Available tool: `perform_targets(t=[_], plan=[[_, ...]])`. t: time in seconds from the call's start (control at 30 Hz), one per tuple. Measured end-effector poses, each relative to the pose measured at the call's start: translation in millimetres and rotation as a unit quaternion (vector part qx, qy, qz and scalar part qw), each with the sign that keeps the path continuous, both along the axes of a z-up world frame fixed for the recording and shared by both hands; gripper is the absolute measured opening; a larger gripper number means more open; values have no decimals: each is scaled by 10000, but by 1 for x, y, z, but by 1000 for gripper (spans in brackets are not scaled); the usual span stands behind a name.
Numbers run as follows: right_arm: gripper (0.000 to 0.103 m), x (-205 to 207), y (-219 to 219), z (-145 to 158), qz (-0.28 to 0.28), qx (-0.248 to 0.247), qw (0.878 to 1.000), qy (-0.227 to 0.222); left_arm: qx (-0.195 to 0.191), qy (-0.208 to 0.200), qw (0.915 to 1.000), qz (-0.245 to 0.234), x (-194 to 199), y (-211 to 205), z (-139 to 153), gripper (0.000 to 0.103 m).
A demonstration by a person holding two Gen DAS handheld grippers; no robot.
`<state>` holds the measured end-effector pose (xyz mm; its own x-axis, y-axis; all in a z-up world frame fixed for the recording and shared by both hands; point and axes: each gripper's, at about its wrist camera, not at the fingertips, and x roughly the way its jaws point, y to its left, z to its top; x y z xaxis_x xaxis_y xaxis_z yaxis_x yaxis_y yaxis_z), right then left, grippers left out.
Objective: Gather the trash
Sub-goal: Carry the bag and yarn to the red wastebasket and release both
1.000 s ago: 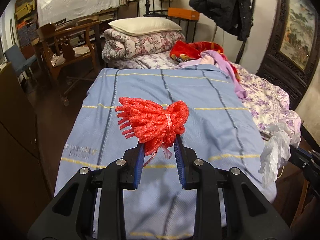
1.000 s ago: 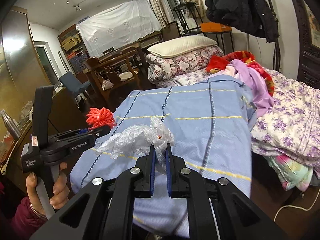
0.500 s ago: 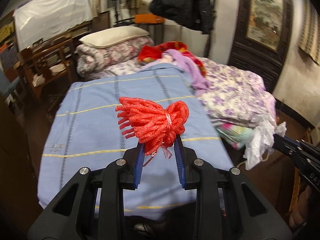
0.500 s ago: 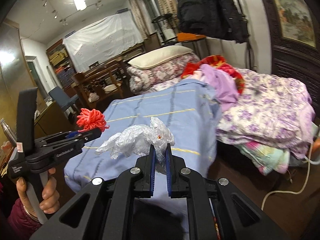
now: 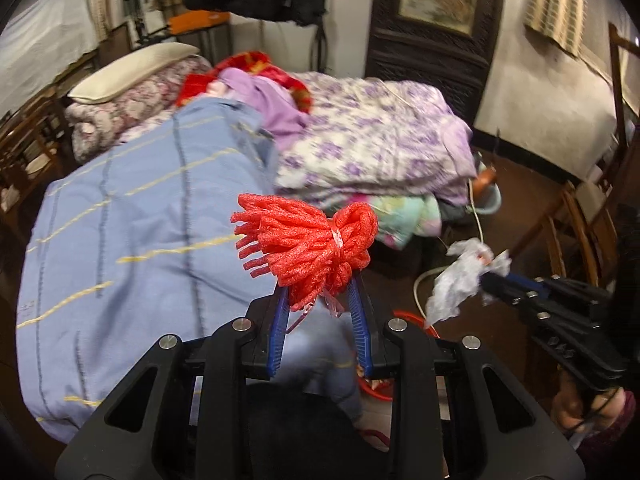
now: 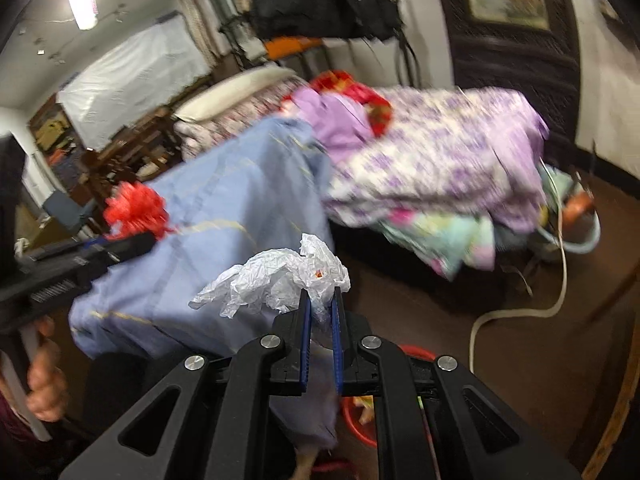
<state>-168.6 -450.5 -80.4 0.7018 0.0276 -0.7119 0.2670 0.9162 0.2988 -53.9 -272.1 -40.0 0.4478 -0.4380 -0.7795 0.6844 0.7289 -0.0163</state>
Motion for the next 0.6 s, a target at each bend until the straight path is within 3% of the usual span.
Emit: perform_targets(t=[0.3,0.6], plan=[[10,-4,-30,-92,-342,374,9947,890,215,267,9989,-306,-5,-33,-30,30],[12,9,-42,-182,-391,684,9817,1734,373,438,9975,-403,-3,-44,-50,30]])
